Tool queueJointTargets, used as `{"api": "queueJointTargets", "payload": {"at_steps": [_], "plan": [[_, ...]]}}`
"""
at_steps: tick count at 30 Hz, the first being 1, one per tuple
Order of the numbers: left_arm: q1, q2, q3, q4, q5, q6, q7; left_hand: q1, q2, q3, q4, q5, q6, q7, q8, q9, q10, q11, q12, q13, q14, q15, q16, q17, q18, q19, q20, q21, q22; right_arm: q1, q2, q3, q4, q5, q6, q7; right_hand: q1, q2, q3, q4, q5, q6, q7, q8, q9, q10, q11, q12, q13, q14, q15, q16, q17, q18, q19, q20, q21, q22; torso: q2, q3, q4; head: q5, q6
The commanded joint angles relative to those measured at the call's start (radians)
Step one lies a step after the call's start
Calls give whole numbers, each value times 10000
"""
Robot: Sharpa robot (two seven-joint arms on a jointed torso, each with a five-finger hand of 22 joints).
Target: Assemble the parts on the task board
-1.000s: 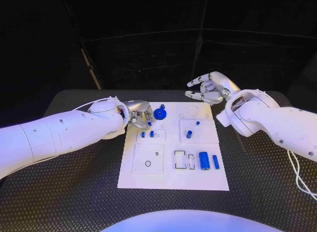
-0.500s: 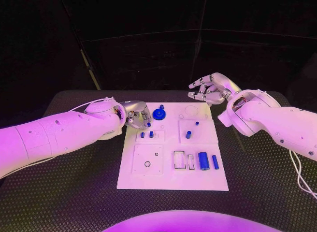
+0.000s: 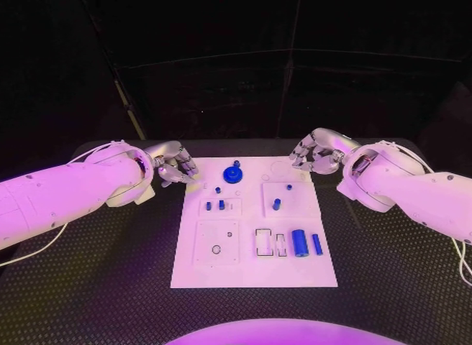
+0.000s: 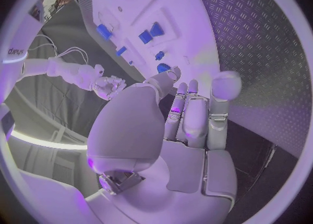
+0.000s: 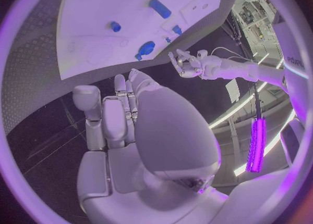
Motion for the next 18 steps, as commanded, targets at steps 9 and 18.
{"api": "queueJointTargets", "payload": {"at_steps": [9,18], "plan": [[52,-709,-135,951,8373,-389,3144,-8,348,-356,-62,-34,627,-9,331,-31,234,32,427,-2,-3054,139,-3232,-4614,334,-2341,171,-2812,-1946,-253,-79,-165,431,-3485,851,-844,-234,-286,226,-19,-187,193,-163,-258,-4,189,-61,-531,-433,308,-64,142,129,-111,119,-60,175,207,-12,-17,16,-190,106],[47,-841,-212,1362,9463,-149,3573,2,389,-467,-96,-32,555,30,278,-59,247,52,473,-4,-3192,158,-3377,-4821,338,-2471,199,-2971,-2054,-312,193,-369,388,-3752,906,-919,-386,-514,384,-63,-107,-182,103,-693,-23,-122,198,-1073,-864,275,142,117,68,-120,89,101,207,230,-3,-16,-5,-235,142]]}}
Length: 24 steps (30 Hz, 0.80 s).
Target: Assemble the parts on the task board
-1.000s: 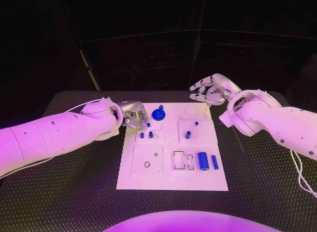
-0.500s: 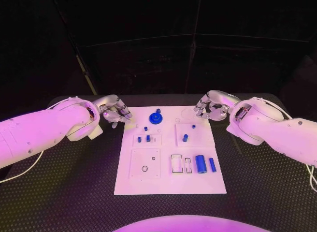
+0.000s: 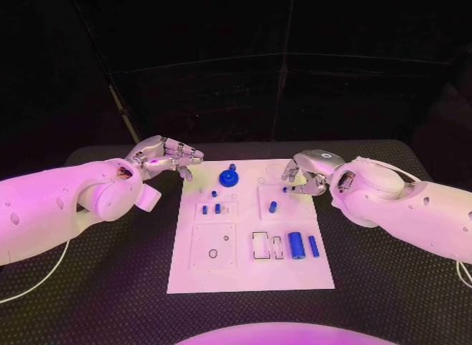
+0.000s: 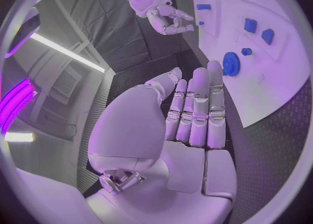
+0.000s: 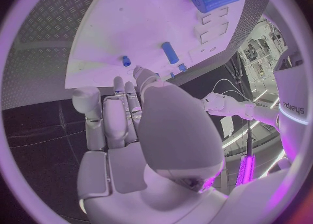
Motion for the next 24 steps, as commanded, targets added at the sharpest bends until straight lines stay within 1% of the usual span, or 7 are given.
{"api": "queueJointTargets", "payload": {"at_steps": [1,4,8,13,17,20,24], "plan": [[9,4,-7,73,1564,233,679,19,82,-88,-35,-31,-43,33,-33,-20,19,52,43,-14,-69,1,-51,-56,193,-72,-3,-88,-32,-7,132,-30,-49,-530,246,-169,13,-119,93,-11,17,-101,17,-91,-1,-48,31,-81,-78,240,76,11,-1,-125,28,73,50,40,6,-2,-2,-38,15],[7,13,-18,103,1779,351,707,23,91,-89,-37,-29,-45,38,-35,-20,16,55,45,-14,-71,3,-54,-63,193,-74,-3,-93,-36,-20,211,-47,-114,-540,447,-186,11,-121,114,-21,15,-98,35,-108,4,-52,45,-105,-108,240,86,16,4,-130,42,84,67,72,8,-7,15,-52,12],[6,15,-27,148,1936,468,751,26,105,-91,-38,-28,-46,44,-36,-19,17,57,51,-13,-75,6,-58,-75,193,-78,-1,-100,-42,-42,300,-63,-193,-547,684,-215,-11,-133,136,-28,-1,-86,40,-129,10,-78,63,-152,-159,237,103,14,-5,-130,40,102,72,77,17,-10,6,-34,24],[6,8,-32,184,2003,517,769,33,115,-92,-42,-27,-48,49,-37,-19,19,59,56,-11,-78,7,-62,-84,193,-81,0,-106,-46,-63,384,-72,-285,-593,691,-252,-13,-115,179,-41,-8,-59,42,-141,18,-99,70,-195,-210,233,112,12,-14,-125,30,116,71,68,26,-3,-13,-28,12],[7,5,-34,196,2020,491,736,42,126,-93,-47,-26,-52,54,-40,-19,19,62,61,-10,-82,8,-67,-96,194,-84,1,-112,-52,-69,451,-74,-357,-617,680,-259,15,-56,281,-73,-30,-4,41,-153,27,-77,72,-230,-276,229,118,19,-11,-123,26,131,81,77,27,-5,-2,-35,-19],[7,5,-34,201,2026,481,724,42,126,-93,-47,-26,-52,54,-40,-19,19,62,61,-10,-82,8,-67,-96,194,-84,1,-112,-52,-71,494,-75,-411,-625,673,-277,57,-7,453,-131,-164,35,27,-193,27,-31,67,-274,-370,223,113,22,-16,-119,18,133,94,85,25,6,-4,-35,-43],[7,1,-35,207,2028,476,709,46,132,-93,-50,-26,-52,56,-40,-18,20,63,64,-10,-84,8,-70,-101,194,-85,2,-115,-54,-72,533,-75,-509,-629,694,-298,78,6,587,-178,-245,76,17,-215,30,12,58,-301,-437,217,109,20,-27,-120,16,132,108,99,17,-4,-9,-44,-77]]}}
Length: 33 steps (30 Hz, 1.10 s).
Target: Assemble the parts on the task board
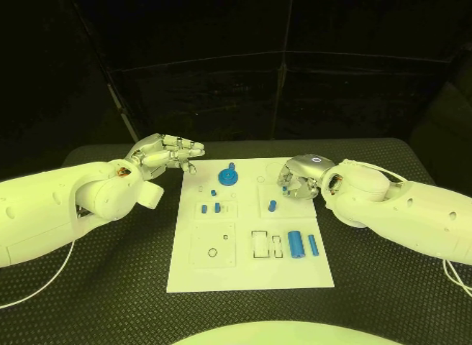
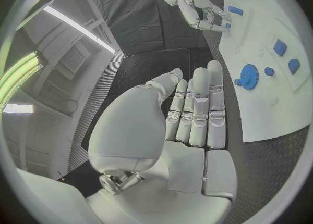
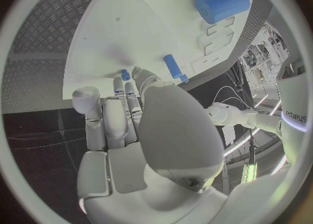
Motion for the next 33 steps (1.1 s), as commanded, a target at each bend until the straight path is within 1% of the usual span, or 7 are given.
{"api": "queueJointTargets", "payload": {"at_steps": [1,2,4,7,16,25,33], "plan": [[15,-5,7,29,173,106,171,4,93,-53,-9,-26,-14,19,-40,-10,21,63,64,-11,-71,18,-70,-17,195,-66,16,-60,-12,16,32,1,-73,-127,124,-63,76,5,108,-9,-55,81,22,-50,14,57,22,-55,-34,217,37,24,-14,-121,14,63,40,7,-7,-6,-7,-12,-27],[15,-6,7,27,171,86,150,7,97,-53,-10,-26,-14,19,-41,-10,21,63,66,-10,-72,19,-72,-20,196,-67,16,-62,-13,16,39,1,-89,-127,132,-61,78,6,123,-14,-58,86,21,-52,14,60,22,-58,-42,218,36,26,-12,-121,12,62,41,5,-6,-4,-6,-8,-78],[15,-8,7,20,166,48,110,7,98,-53,-10,-26,-14,19,-41,-10,21,63,66,-10,-72,19,-72,-21,196,-67,16,-62,-14,16,64,1,-127,-124,151,-50,74,21,211,-35,-75,127,16,-57,18,95,18,-70,-82,218,33,33,-6,-121,11,60,49,13,-5,2,-10,-3,-97],[16,-9,7,17,163,16,81,6,100,-54,-10,-26,-14,20,-41,-10,21,64,67,-10,-72,20,-73,-23,196,-67,17,-63,-15,16,109,1,-170,-112,187,-26,107,82,390,-95,-106,257,-8,-30,34,203,-10,-64,-137,220,11,47,8,-122,17,47,70,40,-7,5,-21,2,-106],[16,-22,6,27,160,8,39,7,113,-56,-10,-25,-16,25,-42,-9,19,67,71,-10,-74,21,-79,-36,196,-69,18,-70,-21,10,196,0,-218,-126,371,-97,237,377,1055,-492,-473,1000,-167,229,120,949,-217,64,-220,247,-155,81,-2,-224,325,-96,404,651,-3,-2,4,-9,-133],[18,-40,6,46,158,7,18,4,118,-68,-12,-27,-25,31,-48,-10,6,73,73,-12,-78,26,-88,-57,195,-72,21,-81,-31,-60,278,-2,-202,-273,605,-302,102,372,1301,-759,-564,1205,-186,241,111,1189,-255,-44,-295,253,-185,98,-3,-255,369,-138,514,831,-11,-5,-4,6,-160],[19,-51,6,55,157,-40,44,19,125,-72,-26,-25,-37,34,-56,-11,-13,76,72,-14,-82,28,-97,-78,196,-75,22,-92,-40,-139,252,-5,-56,-496,212,-473,45,365,1378,-849,-561,1244,-193,228,101,1242,-263,-97,-323,258,-194,111,4,-265,391,-148,553,894,-25,0,-7,-3,-136]]}}
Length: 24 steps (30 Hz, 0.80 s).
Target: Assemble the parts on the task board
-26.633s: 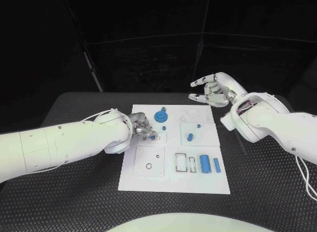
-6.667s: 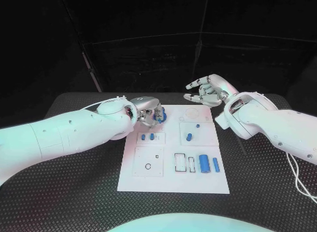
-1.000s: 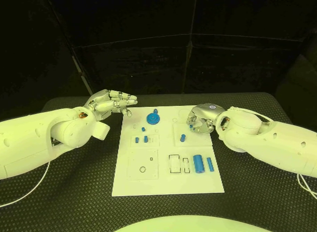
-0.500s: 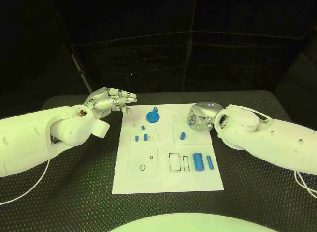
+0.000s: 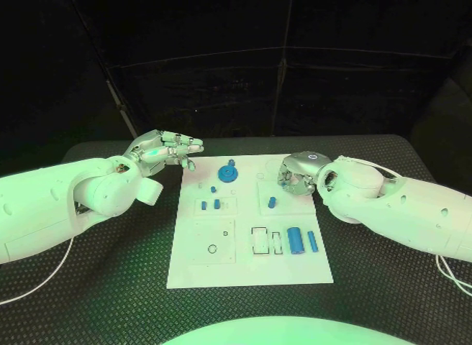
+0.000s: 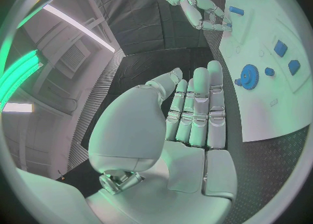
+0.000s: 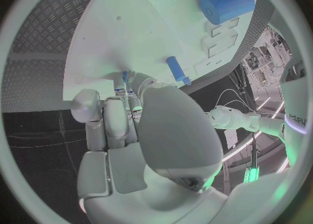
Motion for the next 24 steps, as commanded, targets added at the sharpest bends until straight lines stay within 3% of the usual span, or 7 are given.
{"api": "queueJointTargets", "payload": {"at_steps": [1,6,10,15,24], "plan": [[16,-14,8,32,64,-47,95,28,130,-43,-5,-24,-40,36,-58,-14,-18,77,34,-15,-48,-8,-60,-28,204,-76,22,-43,-21,-75,-23,-54,109,-209,-42,-141,-109,-27,67,-61,-16,75,7,37,-10,40,8,-96,-2,278,-63,35,13,-106,84,-22,51,30,-10,10,-5,12,10],[15,-61,7,23,63,-151,216,74,150,-35,-39,-19,-46,42,-62,-13,-32,79,39,-15,-47,-11,-67,-56,207,-72,20,-49,-29,-86,-167,-53,307,-298,-352,-220,-153,-50,102,-97,7,70,13,17,-20,47,16,-131,-19,283,-61,50,28,-110,89,-22,66,50,-22,17,-1,5,46],[14,-80,7,8,63,-179,256,76,151,-34,-41,-18,-47,42,-63,-13,-33,79,40,-15,-47,-11,-67,-58,207,-71,19,-49,-30,-88,-286,-50,469,-341,-611,-269,-176,-38,160,-141,32,90,13,10,-24,76,14,-155,-31,290,-61,70,52,-123,127,-22,107,128,-24,-6,12,2,72],[13,-92,6,-6,63,-203,280,87,160,-31,-48,-17,-46,44,-63,-12,-35,80,42,-15,-47,-12,-69,-66,208,-70,19,-51,-32,-88,-402,-45,649,-358,-910,-314,-250,4,293,-204,-67,97,20,-21,-38,105,21,-220,-61,299,-56,95,69,-134,154,-19,154,198,-13,4,11,3,129],[12,-114,4,-32,63,-180,281,100,170,-27,-57,-15,-46,47,-63,-11,-37,81,45,-15,-46,-13,-72,-76,209,-68,18,-52,-34,-83,-670,-35,1091,-352,-1152,-361,-283,2,389,-273,-117,110,22,-39,-44,128,22,-261,-79,304,-55,113,81,-142,177,-18,190,256,1,-1,-6,21,177]]}}
